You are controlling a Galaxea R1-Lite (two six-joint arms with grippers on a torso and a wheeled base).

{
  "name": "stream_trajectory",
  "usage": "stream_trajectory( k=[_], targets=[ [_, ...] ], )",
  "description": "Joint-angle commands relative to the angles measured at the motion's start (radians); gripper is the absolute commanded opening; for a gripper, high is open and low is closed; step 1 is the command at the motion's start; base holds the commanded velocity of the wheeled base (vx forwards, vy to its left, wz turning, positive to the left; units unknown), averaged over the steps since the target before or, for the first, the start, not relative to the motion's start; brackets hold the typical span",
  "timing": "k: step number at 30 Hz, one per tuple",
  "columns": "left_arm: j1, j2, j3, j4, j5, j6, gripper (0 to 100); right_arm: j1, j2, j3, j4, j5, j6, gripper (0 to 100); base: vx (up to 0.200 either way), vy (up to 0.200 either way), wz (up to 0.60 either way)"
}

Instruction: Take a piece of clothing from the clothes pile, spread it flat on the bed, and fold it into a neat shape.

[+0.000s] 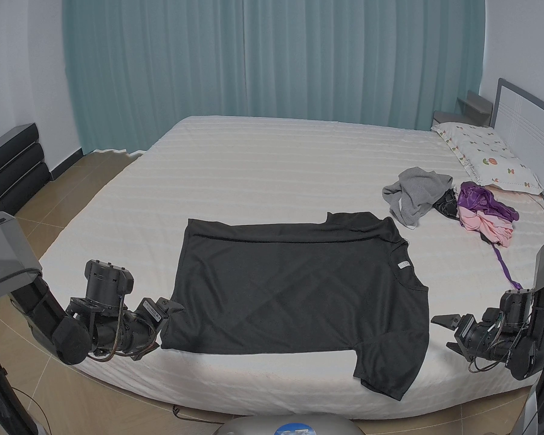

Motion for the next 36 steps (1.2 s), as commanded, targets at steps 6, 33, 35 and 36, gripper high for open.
stream_trajectory(
  k=[6,33,35,36],
  targets=[
    [0.112,0.07,-0.009,-0.004,-0.115,0.163,100,0.011,0.013,0.007,-0.014,0.0,0.001,100,0.0,0.0,0.0],
    [0.012,0.362,-0.169,-0.14,0.061,0.418,100,0.012,0.019,0.005,-0.014,0.002,0.0,100,0.0,0.0,0.0],
    [0.012,0.365,-0.172,-0.14,0.074,0.418,100,0.012,0.018,0.005,-0.014,0.002,0.001,100,0.0,0.0,0.0],
    [0.012,0.365,-0.17,-0.14,0.075,0.423,100,0.012,0.016,0.005,-0.014,0.002,0.001,100,0.0,0.0,0.0]
  ],
)
